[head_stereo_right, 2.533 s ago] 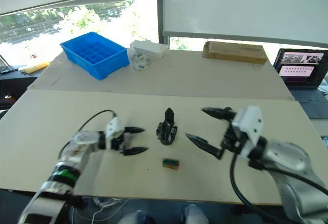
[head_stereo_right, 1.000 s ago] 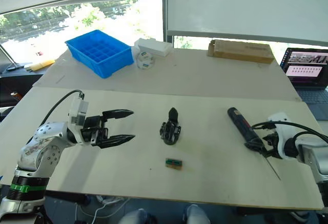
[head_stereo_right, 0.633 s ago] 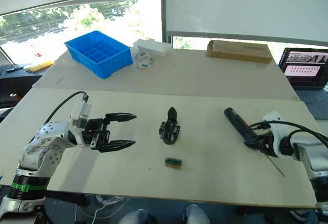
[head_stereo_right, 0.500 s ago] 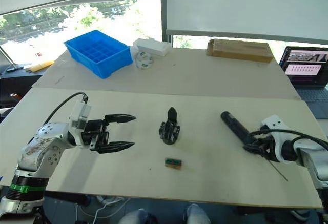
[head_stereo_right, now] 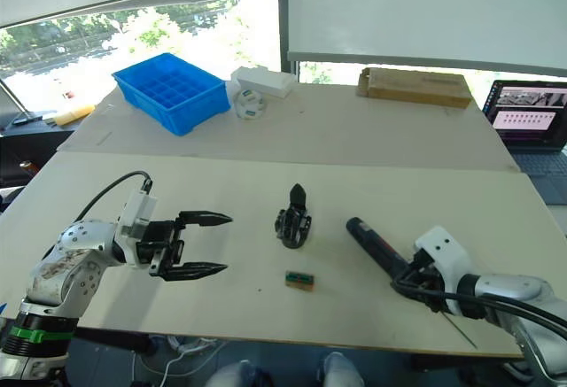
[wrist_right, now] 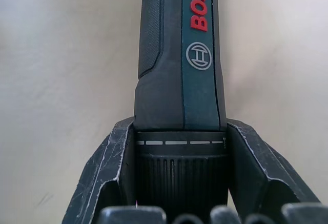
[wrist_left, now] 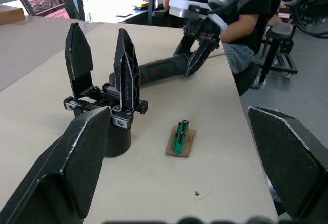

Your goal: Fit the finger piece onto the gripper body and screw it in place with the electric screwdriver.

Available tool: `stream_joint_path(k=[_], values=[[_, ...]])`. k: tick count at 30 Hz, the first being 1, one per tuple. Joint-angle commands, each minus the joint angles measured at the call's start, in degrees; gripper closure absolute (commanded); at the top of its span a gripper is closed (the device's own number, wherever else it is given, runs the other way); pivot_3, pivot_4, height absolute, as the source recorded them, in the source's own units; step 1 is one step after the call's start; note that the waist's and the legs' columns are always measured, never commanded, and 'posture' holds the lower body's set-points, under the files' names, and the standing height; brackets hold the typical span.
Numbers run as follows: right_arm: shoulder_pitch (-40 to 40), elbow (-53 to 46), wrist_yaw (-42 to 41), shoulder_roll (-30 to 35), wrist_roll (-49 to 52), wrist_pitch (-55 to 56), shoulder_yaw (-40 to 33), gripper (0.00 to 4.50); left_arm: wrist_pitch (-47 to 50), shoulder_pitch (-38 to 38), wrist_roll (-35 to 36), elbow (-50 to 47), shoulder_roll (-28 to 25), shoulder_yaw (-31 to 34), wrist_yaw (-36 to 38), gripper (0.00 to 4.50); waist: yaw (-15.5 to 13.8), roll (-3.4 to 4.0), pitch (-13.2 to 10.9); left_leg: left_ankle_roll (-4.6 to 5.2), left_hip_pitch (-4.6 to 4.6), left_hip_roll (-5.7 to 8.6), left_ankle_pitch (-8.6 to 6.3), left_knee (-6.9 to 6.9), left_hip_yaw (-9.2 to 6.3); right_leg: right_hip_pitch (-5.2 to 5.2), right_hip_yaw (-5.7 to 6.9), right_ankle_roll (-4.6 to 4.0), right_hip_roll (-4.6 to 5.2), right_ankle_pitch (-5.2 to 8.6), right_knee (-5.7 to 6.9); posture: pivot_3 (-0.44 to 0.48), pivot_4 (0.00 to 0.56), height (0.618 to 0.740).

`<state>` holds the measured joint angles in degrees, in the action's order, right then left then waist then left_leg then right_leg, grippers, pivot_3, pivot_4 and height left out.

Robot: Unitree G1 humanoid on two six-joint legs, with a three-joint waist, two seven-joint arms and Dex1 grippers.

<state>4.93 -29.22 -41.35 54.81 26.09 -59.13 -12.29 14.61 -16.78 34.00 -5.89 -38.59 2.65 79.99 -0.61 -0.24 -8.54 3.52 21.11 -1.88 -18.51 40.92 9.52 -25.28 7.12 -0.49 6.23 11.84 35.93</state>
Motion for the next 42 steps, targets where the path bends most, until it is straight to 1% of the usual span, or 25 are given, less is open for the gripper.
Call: stream_joint_path(k=[1,2,3,4,7,10,15,18,25,28,31,38,42], values=[[-0.9,-0.6,-2.4,3.3,1.4,-2.1,-0.9,0.9,-1.9,-0.9,-0.1,0.1,0.1,0.4,0.6,0.0,-0.1,0.0,0.0,0.0,0.01,0.0,0.0,0.0,0.0,0.0,0.01,-0.02,-0.01,-0.01,0.0,0.0,0.15,0.74],[-1.2,-1.0,-3.2,4.4,1.9,-2.8,-1.0,0.46,-2.3,-0.6,-0.2,0.4,0.0,0.4,0.8,0.0,-0.1,0.0,0.0,0.0,0.01,0.0,0.0,0.0,-0.01,0.02,0.01,-0.05,0.0,-0.03,-0.02,0.0,0.15,0.74],[-1.6,-1.2,-3.8,5.5,2.5,-3.9,-1.3,0.15,-2.7,-0.3,-0.5,0.8,-0.1,0.4,0.9,0.0,0.0,0.0,0.0,0.01,0.01,0.0,0.0,0.01,-0.01,0.02,0.01,-0.08,0.0,-0.05,-0.03,0.0,0.15,0.74],[-1.9,-1.4,-4.1,6.5,3.0,-5.1,-1.7,0.07,-3.1,0.1,-0.6,1.0,-0.1,0.5,1.1,0.0,0.0,0.0,0.0,0.01,0.01,0.0,0.0,0.01,-0.01,0.03,0.01,-0.09,0.0,-0.05,-0.05,0.0,0.15,0.74],[-3.8,-0.8,-5.0,11.2,3.3,-8.8,-0.4,0.07,-4.4,1.0,-0.9,1.9,-0.2,0.6,1.8,0.0,0.0,0.0,0.0,0.03,0.01,0.0,-0.01,0.0,-0.01,0.01,-0.01,-0.09,0.02,-0.05,-0.06,0.0,0.15,0.74],[-6.8,-0.2,-7.6,14.0,5.4,-10.5,1.4,0.07,-5.3,1.5,-1.0,2.6,-0.1,0.4,2.5,0.0,0.1,-0.05,0.0,0.03,0.01,-0.02,-0.01,0.01,-0.02,0.0,0.0,-0.08,0.03,-0.04,-0.06,0.0,0.15,0.74],[-16.5,1.5,-8.6,15.8,6.8,-15.4,9.7,0.07,-5.6,1.4,-1.0,2.8,0.1,0.2,2.6,0.0,0.1,-0.05,0.0,0.04,0.04,-0.04,-0.02,0.0,-0.08,-0.03,-0.01,-0.1,0.14,-0.05,-0.06,0.0,0.15,0.74],[-22.3,2.6,-8.5,16.3,4.7,-16.4,17.6,0.07,-5.8,1.4,-1.3,2.8,-0.2,0.0,3.0,0.0,0.1,-0.05,0.0,0.05,0.07,-0.03,-0.02,0.0,-0.08,-0.09,0.0,-0.15,0.19,-0.08,-0.06,0.0,0.15,0.74],[-29.3,6.6,-9.2,18.3,-0.6,-16.5,30.2,0.07,-4.8,1.4,-1.1,1.3,-0.3,0.0,2.6,0.0,0.1,-0.05,0.0,0.06,0.13,0.0,-0.03,0.01,-0.05,-0.11,0.07,-0.15,0.19,-0.06,-0.08,0.0,0.15,0.74],[-31.8,8.0,-9.5,16.1,-0.7,-17.2,32.2,0.07,-4.2,2.2,-0.8,-0.2,-0.3,0.2,1.7,0.0,0.3,-0.05,0.0,0.05,0.12,-0.01,-0.02,0.02,-0.06,-0.11,0.07,-0.15,0.21,-0.06,-0.08,0.0,0.15,0.74],[-33.1,8.4,-9.8,15.6,-1.0,-17.6,33.2,0.07,-3.9,2.4,-0.7,-0.9,-0.3,0.1,1.3,0.0,0.5,-0.05,0.0,0.04,0.1,-0.02,-0.02,0.05,-0.05,-0.08,0.06,-0.15,0.23,-0.06,-0.06,0.0,0.15,0.74],[-38.1,10.1,-10.9,14.0,-3.3,-17.4,38.1,0.07,-3.9,1.4,-1.2,-2.0,0.4,-1.3,0.9,0.0,1.0,-0.05,0.0,0.03,0.08,-0.04,-0.01,0.08,-0.05,-0.07,0.05,-0.14,0.25,-0.07,-0.03,0.0,0.15,0.74],[-39.0,10.0,-10.9,13.3,-3.7,-18.6,39.0,0.07,-3.1,2.1,-0.6,-3.6,0.4,-1.7,0.3,0.0,1.4,-0.05,0.0,0.03,0.08,-0.04,-0.01,0.09,-0.04,-0.07,0.05,-0.14,0.24,-0.07,-0.02,0.0,0.15,0.74]])
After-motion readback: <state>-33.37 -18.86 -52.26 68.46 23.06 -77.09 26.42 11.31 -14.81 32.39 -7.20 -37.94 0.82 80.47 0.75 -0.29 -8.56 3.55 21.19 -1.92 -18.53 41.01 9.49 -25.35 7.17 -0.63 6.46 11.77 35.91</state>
